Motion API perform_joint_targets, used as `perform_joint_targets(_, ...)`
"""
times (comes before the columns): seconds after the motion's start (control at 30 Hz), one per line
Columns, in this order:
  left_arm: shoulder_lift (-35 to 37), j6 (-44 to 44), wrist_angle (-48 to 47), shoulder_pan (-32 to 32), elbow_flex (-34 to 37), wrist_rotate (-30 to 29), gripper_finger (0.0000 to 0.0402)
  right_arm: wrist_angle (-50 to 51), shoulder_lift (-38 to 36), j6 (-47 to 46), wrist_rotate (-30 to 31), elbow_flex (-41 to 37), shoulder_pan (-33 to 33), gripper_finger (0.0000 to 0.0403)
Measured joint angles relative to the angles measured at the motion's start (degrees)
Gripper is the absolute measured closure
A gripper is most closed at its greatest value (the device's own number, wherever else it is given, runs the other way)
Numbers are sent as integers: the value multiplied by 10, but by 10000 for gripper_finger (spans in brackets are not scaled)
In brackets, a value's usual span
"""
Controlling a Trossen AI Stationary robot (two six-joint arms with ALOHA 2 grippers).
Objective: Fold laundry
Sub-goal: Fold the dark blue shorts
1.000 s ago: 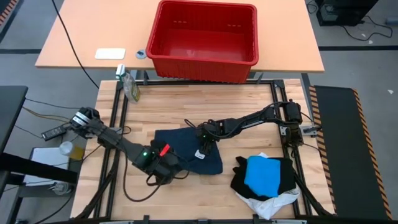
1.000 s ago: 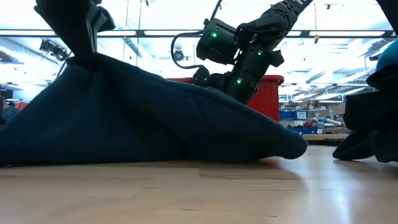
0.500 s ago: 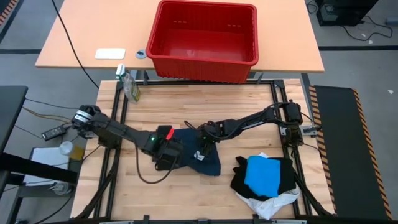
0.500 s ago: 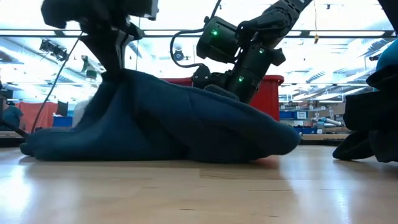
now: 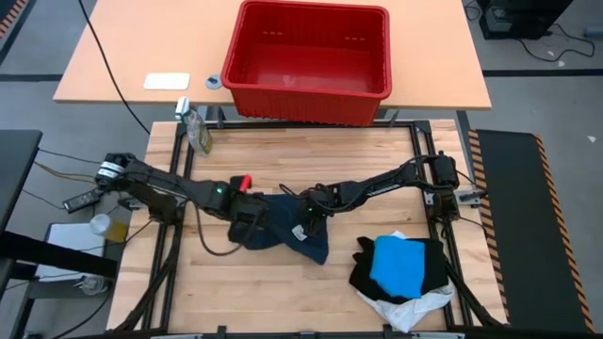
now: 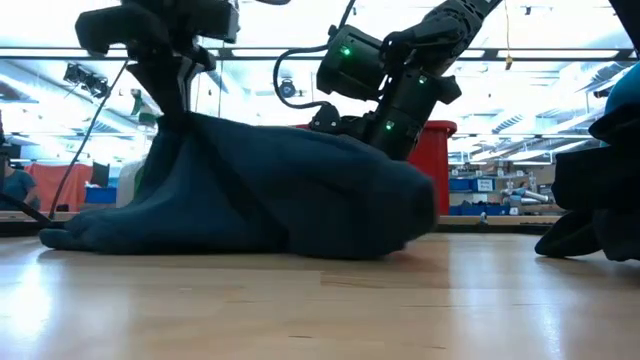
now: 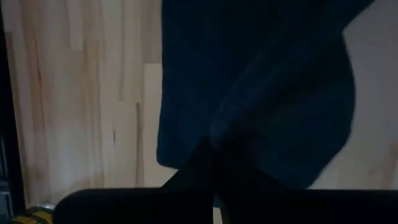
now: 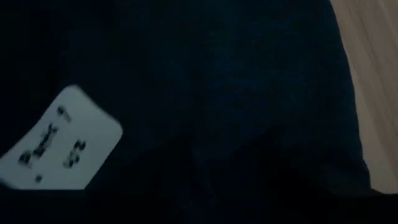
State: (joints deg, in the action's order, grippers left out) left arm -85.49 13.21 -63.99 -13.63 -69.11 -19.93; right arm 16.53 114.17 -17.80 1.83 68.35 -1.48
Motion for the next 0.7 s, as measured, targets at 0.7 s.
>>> perform_joint_targets(0.7, 57, -130, 45, 89, 54, 36, 386, 0, 0, 15, 2, -1, -4, 169)
